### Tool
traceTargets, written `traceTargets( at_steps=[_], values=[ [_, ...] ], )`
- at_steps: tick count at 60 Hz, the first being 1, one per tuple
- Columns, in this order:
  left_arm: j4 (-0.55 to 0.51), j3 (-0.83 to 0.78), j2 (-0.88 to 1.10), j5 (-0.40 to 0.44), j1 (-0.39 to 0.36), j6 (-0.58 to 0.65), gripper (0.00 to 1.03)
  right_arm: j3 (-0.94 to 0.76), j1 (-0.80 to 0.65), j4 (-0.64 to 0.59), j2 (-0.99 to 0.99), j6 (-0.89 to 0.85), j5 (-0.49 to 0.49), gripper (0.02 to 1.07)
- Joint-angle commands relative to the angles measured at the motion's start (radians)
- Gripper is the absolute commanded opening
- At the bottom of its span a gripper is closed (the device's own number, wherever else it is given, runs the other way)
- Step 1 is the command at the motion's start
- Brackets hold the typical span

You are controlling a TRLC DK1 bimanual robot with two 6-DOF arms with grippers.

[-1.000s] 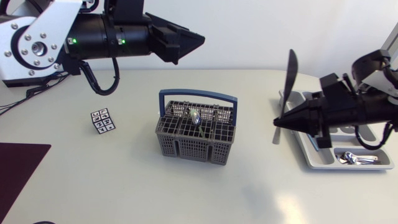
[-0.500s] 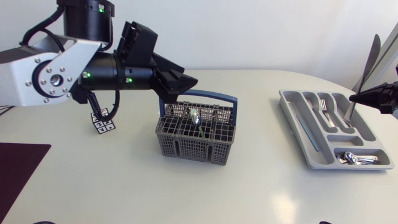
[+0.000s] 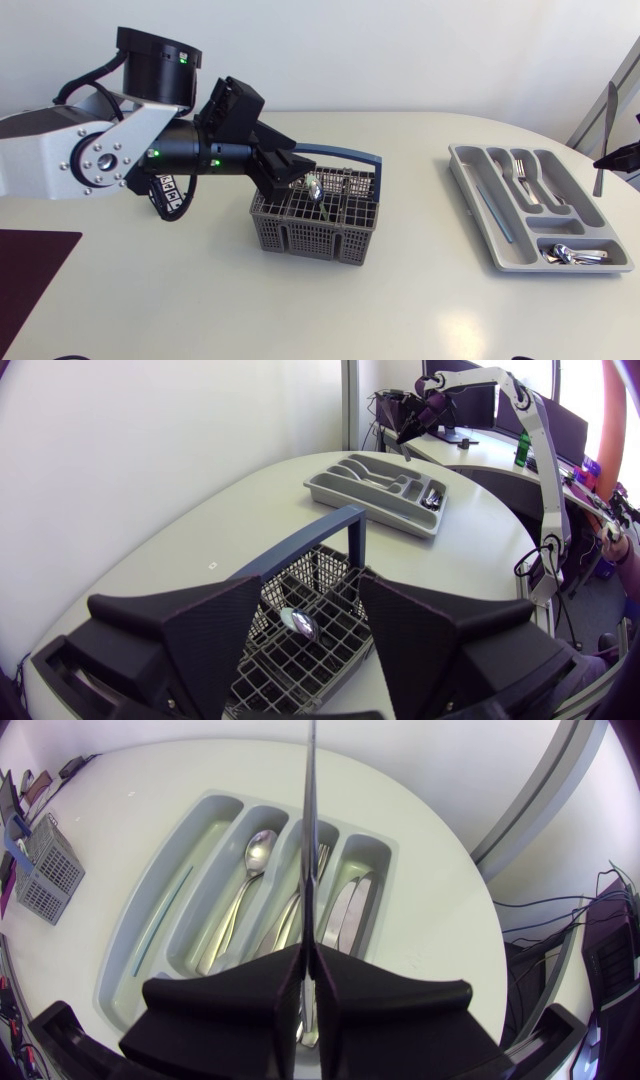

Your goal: Transfer all utensils from the basket to the drawer tray.

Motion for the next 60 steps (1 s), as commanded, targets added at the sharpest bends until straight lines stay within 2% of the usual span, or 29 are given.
traceTargets(
  at_steps=[1, 16, 31, 33, 36, 42, 53, 60],
  values=[
    [0.000, -0.031, -0.018, -0.003, -0.007, 0.026, 0.70, 0.068, 0.005, -0.026, 0.072, 0.057, 0.018, 0.07],
    [0.000, -0.051, -0.026, -0.005, -0.006, 0.029, 0.70, 0.227, 0.024, -0.139, 0.239, 0.117, 0.073, 0.07],
    [0.000, -0.059, -0.032, -0.003, -0.007, 0.031, 0.70, 0.236, 0.047, -0.153, 0.274, 0.137, 0.124, 0.09],
    [0.000, -0.060, -0.032, -0.003, -0.009, 0.031, 0.70, 0.235, 0.050, -0.153, 0.278, 0.137, 0.131, 0.13],
    [0.000, -0.063, -0.032, -0.003, -0.011, 0.031, 0.70, 0.233, 0.051, -0.153, 0.281, 0.137, 0.139, 0.30],
    [0.000, -0.068, -0.034, -0.005, -0.011, 0.031, 0.70, 0.227, 0.051, -0.153, 0.274, 0.144, 0.139, 0.48],
    [0.000, -0.074, -0.034, -0.005, -0.007, 0.031, 0.70, 0.140, 0.041, -0.102, 0.195, 0.144, 0.139, 0.67],
    [0.013, -0.091, -0.032, -0.005, -0.006, 0.032, 0.70, -0.018, 0.042, -0.023, 0.064, 0.127, 0.118, 0.72]
  ],
)
